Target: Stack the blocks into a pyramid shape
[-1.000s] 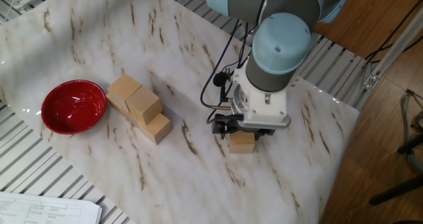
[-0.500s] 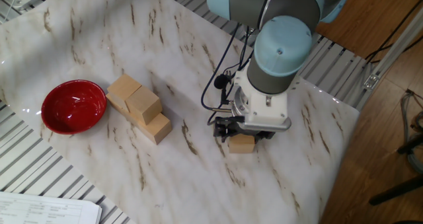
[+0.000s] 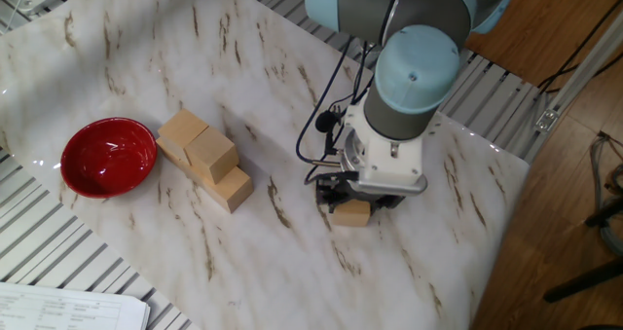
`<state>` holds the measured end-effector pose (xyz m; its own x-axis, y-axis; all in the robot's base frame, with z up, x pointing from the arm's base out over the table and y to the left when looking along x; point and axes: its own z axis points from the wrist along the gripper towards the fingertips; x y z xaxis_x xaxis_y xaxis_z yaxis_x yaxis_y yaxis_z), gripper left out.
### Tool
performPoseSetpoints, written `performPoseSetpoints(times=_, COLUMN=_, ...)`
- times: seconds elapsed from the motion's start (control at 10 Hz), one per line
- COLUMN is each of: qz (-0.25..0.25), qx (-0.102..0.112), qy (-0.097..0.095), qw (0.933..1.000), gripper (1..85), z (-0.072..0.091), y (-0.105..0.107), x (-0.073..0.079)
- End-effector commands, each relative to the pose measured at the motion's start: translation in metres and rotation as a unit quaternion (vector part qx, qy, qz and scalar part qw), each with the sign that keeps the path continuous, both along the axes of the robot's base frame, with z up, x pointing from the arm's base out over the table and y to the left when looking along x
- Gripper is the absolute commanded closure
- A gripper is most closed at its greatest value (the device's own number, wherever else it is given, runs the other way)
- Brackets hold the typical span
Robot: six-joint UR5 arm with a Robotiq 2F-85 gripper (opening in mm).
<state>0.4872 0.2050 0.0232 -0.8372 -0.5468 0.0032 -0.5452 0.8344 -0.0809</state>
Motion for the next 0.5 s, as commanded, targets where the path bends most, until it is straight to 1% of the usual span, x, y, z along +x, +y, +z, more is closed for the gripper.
performPoseSetpoints(times=0.0, qz=-0.052, qx=-0.004, qy=-0.019, qw=0.9985, gripper=73.3, z=0.005, y=-0.002, x=0.007)
performPoseSetpoints(times=0.1, qz=-0.051, qx=-0.021, qy=-0.018, qw=0.9983, gripper=83.3, z=0.008, y=-0.013, x=0.005)
performPoseSetpoints(times=0.2, qz=-0.056, qx=-0.019, qy=-0.021, qw=0.9980, gripper=85.0, z=0.009, y=-0.013, x=0.005)
performPoseSetpoints(times=0.3, qz=-0.044, qx=-0.025, qy=-0.041, qw=0.9978, gripper=85.0, z=0.012, y=-0.018, x=0.017)
performPoseSetpoints(times=0.4, qz=-0.042, qx=-0.025, qy=-0.046, qw=0.9977, gripper=85.0, z=0.015, y=-0.021, x=0.020)
